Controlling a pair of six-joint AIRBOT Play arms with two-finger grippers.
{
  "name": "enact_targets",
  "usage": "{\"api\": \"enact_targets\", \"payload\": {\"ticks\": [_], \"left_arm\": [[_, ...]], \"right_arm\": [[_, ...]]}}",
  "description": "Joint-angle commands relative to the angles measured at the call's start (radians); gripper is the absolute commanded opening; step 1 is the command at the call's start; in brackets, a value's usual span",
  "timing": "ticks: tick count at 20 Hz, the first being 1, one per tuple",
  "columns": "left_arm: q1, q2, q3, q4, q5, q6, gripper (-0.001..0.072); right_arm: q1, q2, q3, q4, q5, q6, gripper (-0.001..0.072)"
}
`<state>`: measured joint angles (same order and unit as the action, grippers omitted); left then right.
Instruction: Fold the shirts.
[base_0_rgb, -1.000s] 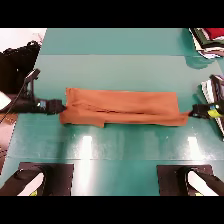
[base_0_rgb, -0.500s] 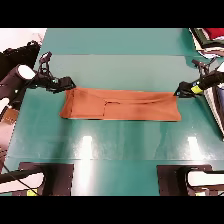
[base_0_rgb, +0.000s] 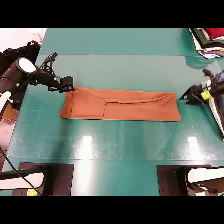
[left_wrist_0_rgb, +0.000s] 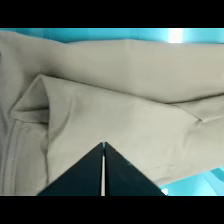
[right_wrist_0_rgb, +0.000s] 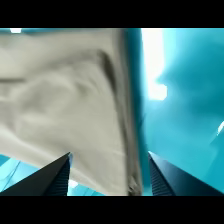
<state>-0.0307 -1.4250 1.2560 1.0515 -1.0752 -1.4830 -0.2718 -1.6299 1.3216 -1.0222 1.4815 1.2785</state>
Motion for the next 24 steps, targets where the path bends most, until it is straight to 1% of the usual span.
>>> {"api": "enact_targets", "payload": {"ticks": [1,3,5,6,8,9,10,12,15,17,20,24], "left_arm": [[-0.001,-0.003,0.003,-0.059,-0.008,0.002,0.0026],[-0.006,-0.004,0.002,-0.120,0.005,-0.002,0.0026],[-0.048,-0.005,0.002,-0.130,0.036,-0.002,0.0025],[-0.080,-0.005,0.002,-0.129,0.058,-0.002,0.0025],[-0.157,-0.008,0.002,-0.127,0.119,-0.002,0.0024],[-0.196,-0.017,0.002,-0.128,0.154,-0.002,0.0024],[-0.237,-0.031,0.003,-0.128,0.190,-0.002,0.0024],[-0.313,-0.073,0.008,-0.145,0.258,-0.002,0.0024],[-0.417,-0.191,0.097,-0.147,0.260,-0.002,0.0024],[-0.472,-0.278,0.177,-0.148,0.238,-0.003,0.0024],[-0.529,-0.384,0.263,-0.148,0.197,-0.003,0.0023],[-0.547,-0.442,0.289,-0.186,0.208,-0.010,0.0024]], "right_arm": [[-0.055,-0.003,-0.140,0.065,-0.029,-0.072,0.0562],[-0.056,-0.003,-0.209,0.119,-0.093,-0.106,0.0561],[-0.034,-0.004,-0.253,0.169,-0.142,-0.137,0.0550],[-0.015,-0.004,-0.265,0.193,-0.156,-0.149,0.0528],[0.018,-0.004,-0.251,0.201,-0.174,-0.169,0.0200],[0.029,-0.003,-0.231,0.202,-0.170,-0.170,0.0097],[0.039,-0.002,-0.198,0.216,-0.148,-0.172,0.0019],[0.062,0.019,-0.116,0.248,-0.085,-0.172,0.0012],[0.109,0.082,0.016,0.317,0.005,-0.145,0.0011],[0.155,0.137,0.098,0.349,0.014,-0.106,0.0012],[0.238,0.192,0.219,0.397,0.010,-0.089,0.0011],[0.369,0.203,0.368,0.402,0.000,-0.048,0.0012]]}}
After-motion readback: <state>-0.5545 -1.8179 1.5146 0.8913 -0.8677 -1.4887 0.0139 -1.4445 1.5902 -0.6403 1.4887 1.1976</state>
